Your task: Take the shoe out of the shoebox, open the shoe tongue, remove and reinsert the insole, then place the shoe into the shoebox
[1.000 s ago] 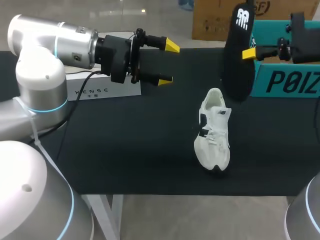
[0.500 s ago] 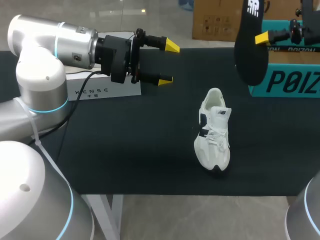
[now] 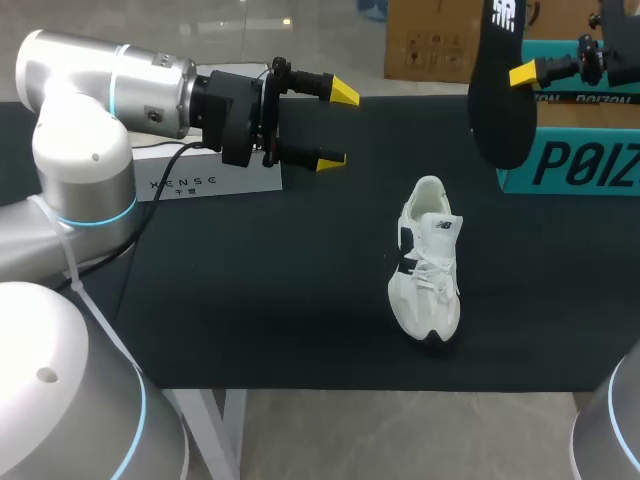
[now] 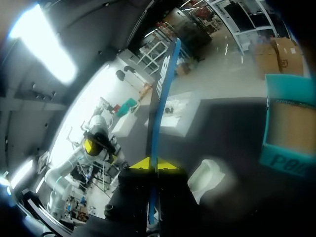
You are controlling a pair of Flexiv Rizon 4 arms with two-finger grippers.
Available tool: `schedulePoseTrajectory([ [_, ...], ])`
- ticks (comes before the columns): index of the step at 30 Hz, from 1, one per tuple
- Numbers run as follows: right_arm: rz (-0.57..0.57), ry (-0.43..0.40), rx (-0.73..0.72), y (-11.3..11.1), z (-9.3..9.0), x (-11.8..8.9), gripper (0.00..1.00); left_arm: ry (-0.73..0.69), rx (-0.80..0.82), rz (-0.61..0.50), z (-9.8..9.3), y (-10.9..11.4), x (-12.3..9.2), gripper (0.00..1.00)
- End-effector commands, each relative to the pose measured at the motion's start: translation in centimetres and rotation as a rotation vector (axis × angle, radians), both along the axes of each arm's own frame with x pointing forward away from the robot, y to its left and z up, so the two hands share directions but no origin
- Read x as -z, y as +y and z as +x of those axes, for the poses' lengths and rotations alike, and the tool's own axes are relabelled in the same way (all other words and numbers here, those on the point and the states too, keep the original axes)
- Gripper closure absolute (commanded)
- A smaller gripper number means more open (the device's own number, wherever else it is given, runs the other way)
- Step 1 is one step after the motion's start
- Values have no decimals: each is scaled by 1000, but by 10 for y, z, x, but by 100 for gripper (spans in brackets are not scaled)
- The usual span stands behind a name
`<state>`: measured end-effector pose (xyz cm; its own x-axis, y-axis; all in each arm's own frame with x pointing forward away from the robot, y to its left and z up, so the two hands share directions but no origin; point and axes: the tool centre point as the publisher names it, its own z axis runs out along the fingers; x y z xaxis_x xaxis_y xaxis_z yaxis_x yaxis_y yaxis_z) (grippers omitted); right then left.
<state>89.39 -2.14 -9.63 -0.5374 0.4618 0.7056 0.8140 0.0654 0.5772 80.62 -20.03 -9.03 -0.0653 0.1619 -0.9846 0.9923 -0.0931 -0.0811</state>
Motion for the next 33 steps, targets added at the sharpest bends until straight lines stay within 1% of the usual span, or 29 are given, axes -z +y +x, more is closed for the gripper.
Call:
schedulePoseTrajectory([
  [1,4,10,11,0,0,13,100,-1,2,5,0,0,0,0],
  [5,12,11,32,1,-5,31,100,-1,2,5,0,0,0,0],
  [7,16,10,35,3,-8,44,100,-1,2,5,0,0,0,0],
  [12,23,11,41,7,-12,61,100,-1,2,5,0,0,0,0],
  [15,25,10,33,11,-11,69,100,-1,2,5,0,0,0,0],
  [17,29,10,24,14,-7,74,100,-1,2,5,0,0,0,0],
  [23,26,-16,-13,26,15,72,100,-1,2,5,0,0,0,0],
  [30,9,-24,-52,43,37,95,100,-1,2,5,0,0,0,0],
  [33,6,-23,-55,45,47,105,100,-1,2,5,0,0,0,0],
])
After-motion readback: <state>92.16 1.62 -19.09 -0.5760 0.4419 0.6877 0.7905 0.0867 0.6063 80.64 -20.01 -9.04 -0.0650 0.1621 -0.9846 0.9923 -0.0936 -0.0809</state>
